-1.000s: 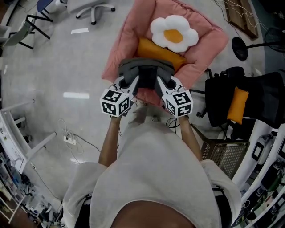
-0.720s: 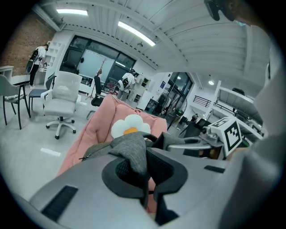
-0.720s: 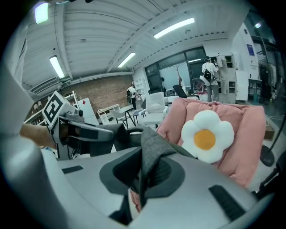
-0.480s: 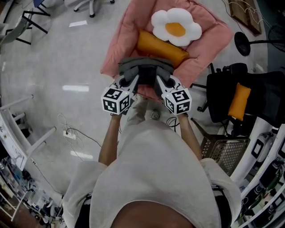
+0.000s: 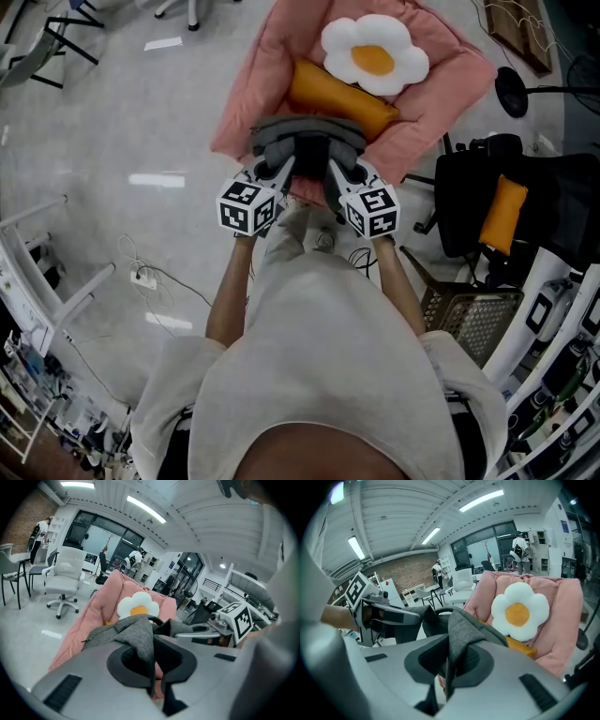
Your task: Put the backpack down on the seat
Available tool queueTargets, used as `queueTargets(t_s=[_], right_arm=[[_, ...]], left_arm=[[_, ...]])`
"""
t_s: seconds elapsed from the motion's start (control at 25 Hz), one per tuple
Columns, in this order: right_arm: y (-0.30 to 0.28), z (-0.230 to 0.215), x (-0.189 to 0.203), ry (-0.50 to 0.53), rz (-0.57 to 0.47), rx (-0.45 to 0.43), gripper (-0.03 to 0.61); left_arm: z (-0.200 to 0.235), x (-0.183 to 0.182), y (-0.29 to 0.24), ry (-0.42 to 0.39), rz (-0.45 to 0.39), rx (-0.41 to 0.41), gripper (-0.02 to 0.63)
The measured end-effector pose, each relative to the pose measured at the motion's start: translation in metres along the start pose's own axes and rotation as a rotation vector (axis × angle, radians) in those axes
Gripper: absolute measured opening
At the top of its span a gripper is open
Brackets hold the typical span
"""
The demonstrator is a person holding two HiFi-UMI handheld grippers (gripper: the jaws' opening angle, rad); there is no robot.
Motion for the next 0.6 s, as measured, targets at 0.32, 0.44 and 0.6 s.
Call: queueTargets(t_s=[0.32,0.44,0.6], right_arm=[[-0.016,-0.012,-0.003,0.024,0.019,-0.003,0.026],[-0.025,-0.019,-0.003,0.025,0.028,0.0,0.026],[-0.034,-0.027,-0.004,0.03,0.042,0.001,0.026]], left_arm=[[0.013,-0.009,-0.017,-0.014,0.006,0.007,0.035],[0.019,-0.009,-0.025,-0.022,0.016,0.013,0.035],[0.024,-0.012,-0.035,-0.022,0.026,0.02,0.035]])
Point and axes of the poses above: the fingertips, and each gripper's own axes: y backward along the fingers, z to its left, x out of its underside, the point moved 5 cm from there along y, backward along the fingers, and after that the axes turned 2 degrees about -x, right-handed, at the moved point
